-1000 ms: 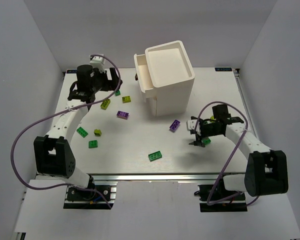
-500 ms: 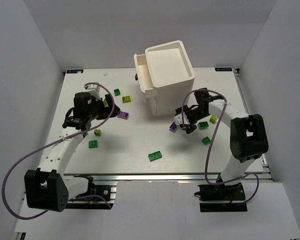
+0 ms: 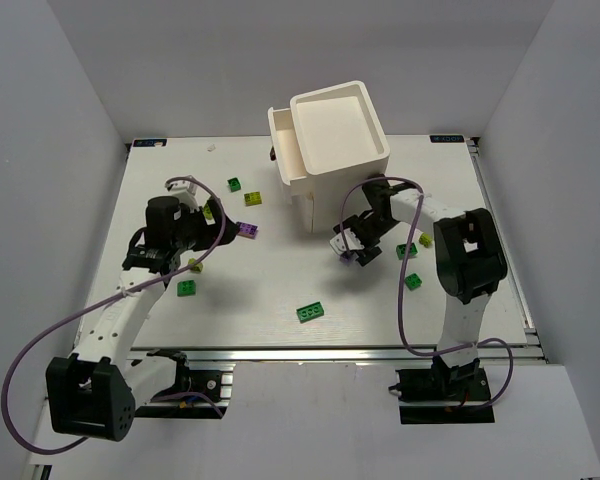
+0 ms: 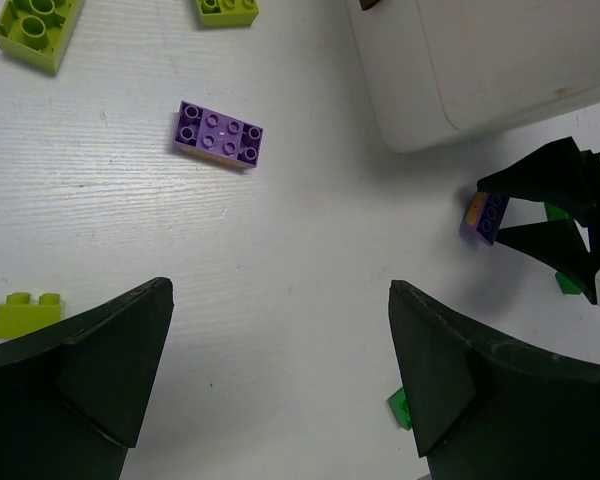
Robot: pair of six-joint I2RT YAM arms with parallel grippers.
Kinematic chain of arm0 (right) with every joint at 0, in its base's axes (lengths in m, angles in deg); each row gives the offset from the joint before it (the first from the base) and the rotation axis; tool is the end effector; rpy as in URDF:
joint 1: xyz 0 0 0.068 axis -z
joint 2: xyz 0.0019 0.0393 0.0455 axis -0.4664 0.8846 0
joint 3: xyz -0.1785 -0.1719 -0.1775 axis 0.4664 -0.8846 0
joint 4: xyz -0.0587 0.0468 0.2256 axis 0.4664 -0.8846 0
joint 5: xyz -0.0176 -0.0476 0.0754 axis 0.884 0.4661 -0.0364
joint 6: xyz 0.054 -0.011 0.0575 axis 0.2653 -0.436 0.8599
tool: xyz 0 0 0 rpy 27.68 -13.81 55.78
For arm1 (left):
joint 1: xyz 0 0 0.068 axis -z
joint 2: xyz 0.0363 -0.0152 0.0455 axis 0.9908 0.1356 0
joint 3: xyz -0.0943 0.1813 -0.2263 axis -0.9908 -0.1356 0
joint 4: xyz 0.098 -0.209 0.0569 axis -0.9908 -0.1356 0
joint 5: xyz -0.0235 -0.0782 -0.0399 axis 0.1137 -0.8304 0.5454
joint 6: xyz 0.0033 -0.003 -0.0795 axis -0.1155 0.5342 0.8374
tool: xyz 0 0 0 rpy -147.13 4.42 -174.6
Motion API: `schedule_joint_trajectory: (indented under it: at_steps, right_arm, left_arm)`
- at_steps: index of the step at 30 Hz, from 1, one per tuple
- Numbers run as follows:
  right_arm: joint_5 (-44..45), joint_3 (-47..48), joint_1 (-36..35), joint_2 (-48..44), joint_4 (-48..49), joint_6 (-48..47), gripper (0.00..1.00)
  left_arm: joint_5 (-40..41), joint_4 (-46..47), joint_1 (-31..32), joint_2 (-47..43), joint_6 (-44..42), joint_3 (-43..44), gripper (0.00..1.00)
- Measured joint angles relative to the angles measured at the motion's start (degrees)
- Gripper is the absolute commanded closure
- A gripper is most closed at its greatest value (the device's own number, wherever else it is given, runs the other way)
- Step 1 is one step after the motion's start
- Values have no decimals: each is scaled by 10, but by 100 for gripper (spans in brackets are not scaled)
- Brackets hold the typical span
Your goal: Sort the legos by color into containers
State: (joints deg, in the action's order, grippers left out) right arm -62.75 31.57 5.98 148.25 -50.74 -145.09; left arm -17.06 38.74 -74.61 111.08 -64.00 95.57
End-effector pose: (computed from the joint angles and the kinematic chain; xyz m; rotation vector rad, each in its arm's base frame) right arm 0.3283 0.1707 0.1855 -2.4225 0.9306 0.3518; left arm 0.2180 -0.0467 0.2925 -0.1171 2.1897 -0.5671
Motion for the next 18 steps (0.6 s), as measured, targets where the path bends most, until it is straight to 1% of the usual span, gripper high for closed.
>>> schedule_joint_trajectory:
  at_steps: [1, 2, 5, 7, 10, 12, 13, 14, 16, 17, 18]
  right_arm:
    - [5, 2, -3, 2, -5, 0, 26]
    - [9, 6, -6, 4, -12, 0, 31]
    - [27, 15, -12, 12, -32, -2, 38]
    - [39, 15, -14, 14, -39, -2, 40]
    - [47, 7, -15, 12, -43, -3, 46]
    - [49, -5, -15, 4, -43, -2, 51]
    - [48, -13, -15, -1, -42, -2, 55]
    - [49, -22, -15, -7, -43, 2, 64]
    - [49, -31, -15, -16, -43, 14, 72]
    - [49, -35, -15, -17, -45, 22, 78]
    - [48, -36, -15, -19, -46, 34, 81]
  left_arm:
    - [0, 0, 0, -3, 2, -2, 2]
    - [-1, -1, 0, -6, 3, -5, 2]
    - [-2, -5, 0, -14, 7, -9, 2]
    - [-3, -5, 0, -19, 10, -12, 2]
    - [-7, -2, 0, -25, 16, -19, 2]
    - [-10, 3, 0, -25, 20, -27, 2]
    - [-11, 5, 1, -24, 23, -31, 2]
    - [-11, 7, 1, -23, 25, -35, 2]
    - [-13, 9, 1, -16, 28, -37, 2]
    - [-14, 12, 1, -13, 29, -37, 2]
    - [-15, 15, 1, -9, 30, -37, 2]
